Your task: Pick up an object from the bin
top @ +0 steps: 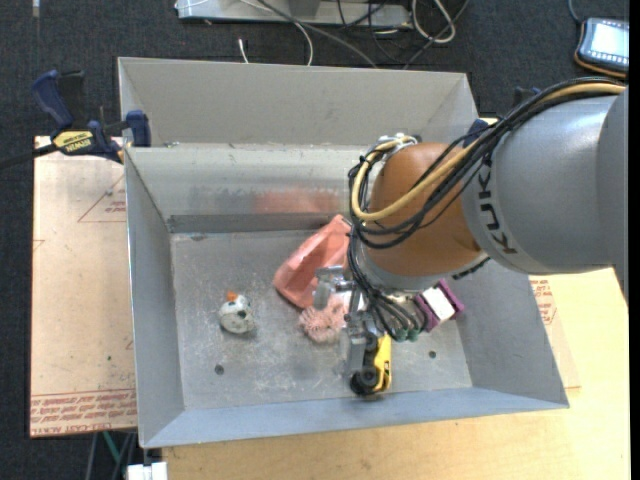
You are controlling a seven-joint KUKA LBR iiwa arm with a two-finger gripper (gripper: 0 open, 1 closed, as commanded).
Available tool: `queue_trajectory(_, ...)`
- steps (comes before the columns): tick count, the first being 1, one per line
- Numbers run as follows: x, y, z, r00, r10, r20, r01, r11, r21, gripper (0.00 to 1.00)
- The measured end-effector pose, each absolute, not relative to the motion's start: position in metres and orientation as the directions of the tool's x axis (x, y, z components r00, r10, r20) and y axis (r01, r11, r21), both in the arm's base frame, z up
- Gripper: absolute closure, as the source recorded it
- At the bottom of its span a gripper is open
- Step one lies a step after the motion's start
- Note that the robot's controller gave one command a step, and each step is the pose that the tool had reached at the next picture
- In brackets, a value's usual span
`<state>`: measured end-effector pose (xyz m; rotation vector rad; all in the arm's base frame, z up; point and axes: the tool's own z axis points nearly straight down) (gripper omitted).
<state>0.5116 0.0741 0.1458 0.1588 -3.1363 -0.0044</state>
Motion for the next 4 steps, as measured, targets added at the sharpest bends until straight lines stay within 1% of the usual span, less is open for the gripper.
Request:
queue_trajectory(1, 0.509, 0.055, 0.119, -0.997, -0.071, -0.002, -0.071, 0.997, 0.0, 0.0)
queue_trajectory(2, 0.517, 0.073, 0.118, -0.994, -0.105, -0.005, -0.105, 0.994, 0.005, 0.0)
queue_trajectory(3, 0.514, 0.062, 0.194, -0.997, -0.08, -0.003, -0.08, 0.997, 0.002, 1.0)
queue_trajectory(4, 0.514, 0.062, 0.194, -0.997, -0.08, -0.004, -0.08, 0.997, 0.002, 1.0)
